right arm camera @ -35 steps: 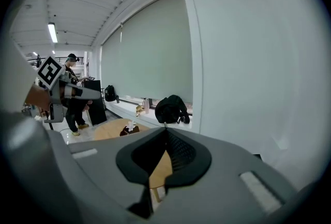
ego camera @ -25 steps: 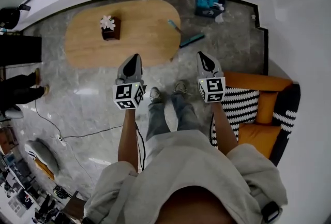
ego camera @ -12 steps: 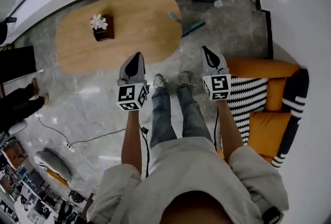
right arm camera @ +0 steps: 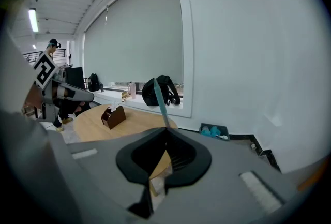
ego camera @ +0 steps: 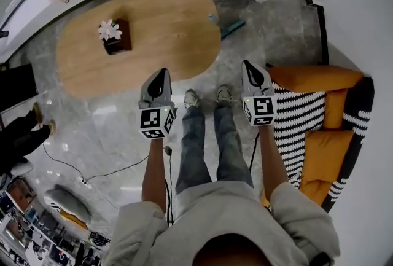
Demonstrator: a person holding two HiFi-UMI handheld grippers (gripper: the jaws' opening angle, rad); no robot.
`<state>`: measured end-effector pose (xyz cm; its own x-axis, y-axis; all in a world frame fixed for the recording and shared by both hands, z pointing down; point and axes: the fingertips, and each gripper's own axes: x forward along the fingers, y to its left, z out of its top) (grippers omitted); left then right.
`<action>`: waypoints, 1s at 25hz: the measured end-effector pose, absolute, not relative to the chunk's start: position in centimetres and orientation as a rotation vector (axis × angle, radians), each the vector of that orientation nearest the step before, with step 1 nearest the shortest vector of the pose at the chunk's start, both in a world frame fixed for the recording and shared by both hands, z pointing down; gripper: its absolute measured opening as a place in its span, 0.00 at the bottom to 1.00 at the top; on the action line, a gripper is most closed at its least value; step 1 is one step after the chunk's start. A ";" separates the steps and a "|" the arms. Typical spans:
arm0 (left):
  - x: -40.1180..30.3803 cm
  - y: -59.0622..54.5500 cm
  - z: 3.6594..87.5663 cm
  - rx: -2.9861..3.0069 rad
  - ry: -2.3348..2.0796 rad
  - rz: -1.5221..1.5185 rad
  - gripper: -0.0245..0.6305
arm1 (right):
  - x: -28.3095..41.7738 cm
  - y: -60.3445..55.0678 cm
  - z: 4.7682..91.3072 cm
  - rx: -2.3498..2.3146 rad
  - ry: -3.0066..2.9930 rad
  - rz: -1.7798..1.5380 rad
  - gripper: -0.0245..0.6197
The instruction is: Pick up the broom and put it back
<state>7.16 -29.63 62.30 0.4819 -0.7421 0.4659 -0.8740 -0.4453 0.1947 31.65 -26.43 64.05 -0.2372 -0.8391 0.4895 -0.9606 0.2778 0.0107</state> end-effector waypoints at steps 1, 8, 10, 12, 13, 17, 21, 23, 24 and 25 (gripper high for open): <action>7.1 -29.7 62.9 2.324 -1.343 0.439 0.04 | 31.4 -26.4 64.6 1.617 -2.161 0.417 0.04; 7.3 -29.2 66.3 2.309 -1.335 0.439 0.04 | 29.9 -25.8 68.4 1.583 -2.199 0.445 0.42; 7.3 -29.1 67.0 2.298 -1.337 0.437 0.04 | 29.8 -25.6 69.5 1.575 -2.181 0.441 0.50; 7.2 -29.0 67.5 2.289 -1.341 0.440 0.04 | 29.6 -25.7 70.5 1.552 -2.173 0.427 0.59; 7.2 -28.9 67.7 2.285 -1.342 0.442 0.04 | 29.4 -25.8 71.0 1.536 -2.171 0.425 0.60; 7.1 -28.4 68.4 2.270 -1.341 0.448 0.04 | 29.0 -26.8 72.6 1.505 -2.168 0.426 0.61; 7.1 -28.4 69.0 2.246 -1.339 0.437 0.04 | 29.0 -28.7 73.3 1.509 -2.164 0.408 0.61; 7.1 -28.5 69.1 2.245 -1.339 0.436 0.04 | 28.9 -29.6 73.4 1.512 -2.165 0.396 0.61; 7.1 -28.6 69.1 2.245 -1.341 0.435 0.04 | 28.8 -30.1 73.6 1.513 -2.167 0.391 0.61; 7.0 -28.7 69.1 2.245 -1.345 0.433 0.04 | 28.6 -30.6 73.7 1.512 -2.168 0.387 0.61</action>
<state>7.02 -28.73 69.11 0.4660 -0.7310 0.4985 -0.8845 -0.3988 0.2420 28.63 -30.65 73.70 -0.2860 -0.8031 0.5228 -0.9344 0.3547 0.0337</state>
